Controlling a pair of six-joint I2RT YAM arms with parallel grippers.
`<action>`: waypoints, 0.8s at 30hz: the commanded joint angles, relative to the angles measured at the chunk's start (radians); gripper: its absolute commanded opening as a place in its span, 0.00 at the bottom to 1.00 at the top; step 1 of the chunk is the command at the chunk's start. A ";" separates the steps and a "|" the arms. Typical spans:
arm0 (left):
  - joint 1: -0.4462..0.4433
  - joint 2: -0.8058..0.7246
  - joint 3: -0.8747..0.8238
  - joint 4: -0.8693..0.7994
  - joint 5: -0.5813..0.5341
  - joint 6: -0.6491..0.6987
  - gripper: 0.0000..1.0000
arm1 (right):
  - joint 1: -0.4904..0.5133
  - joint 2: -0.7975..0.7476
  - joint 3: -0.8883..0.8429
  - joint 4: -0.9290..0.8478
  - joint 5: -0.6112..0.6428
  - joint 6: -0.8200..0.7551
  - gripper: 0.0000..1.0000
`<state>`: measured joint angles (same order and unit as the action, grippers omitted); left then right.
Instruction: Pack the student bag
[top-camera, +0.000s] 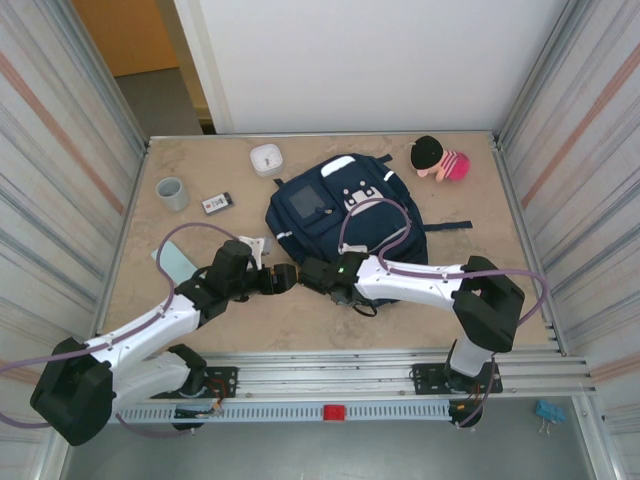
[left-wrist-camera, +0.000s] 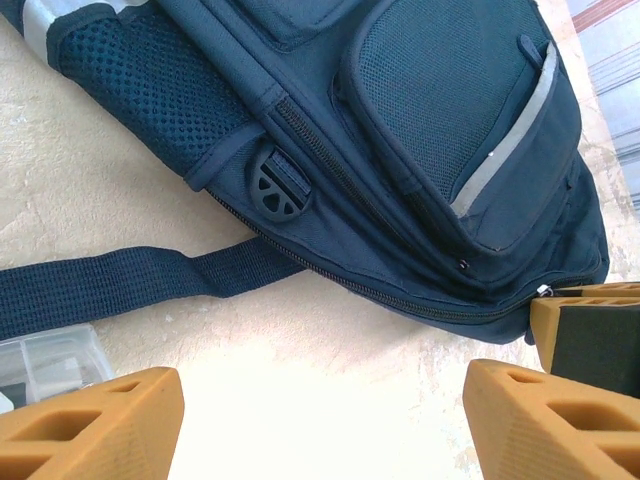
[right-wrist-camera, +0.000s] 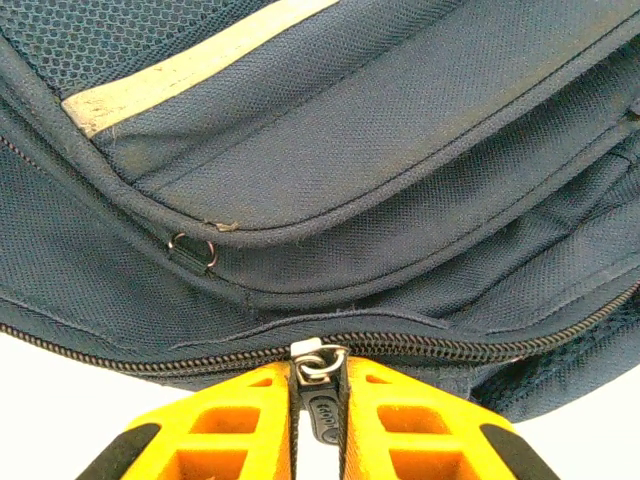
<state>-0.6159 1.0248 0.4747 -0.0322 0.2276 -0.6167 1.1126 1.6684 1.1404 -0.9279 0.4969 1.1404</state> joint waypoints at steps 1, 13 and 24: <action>0.006 0.003 0.018 -0.008 0.002 0.025 0.74 | 0.005 -0.034 -0.028 -0.013 0.009 -0.012 0.15; -0.045 0.022 0.060 0.135 0.105 0.650 0.76 | -0.089 -0.167 -0.139 0.082 -0.084 -0.170 0.13; -0.111 0.190 0.158 0.057 0.145 1.255 0.75 | -0.200 -0.352 -0.310 0.235 -0.191 -0.307 0.13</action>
<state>-0.7227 1.1748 0.5915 0.0551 0.3416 0.3885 0.9337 1.3537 0.8597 -0.7250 0.3328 0.8955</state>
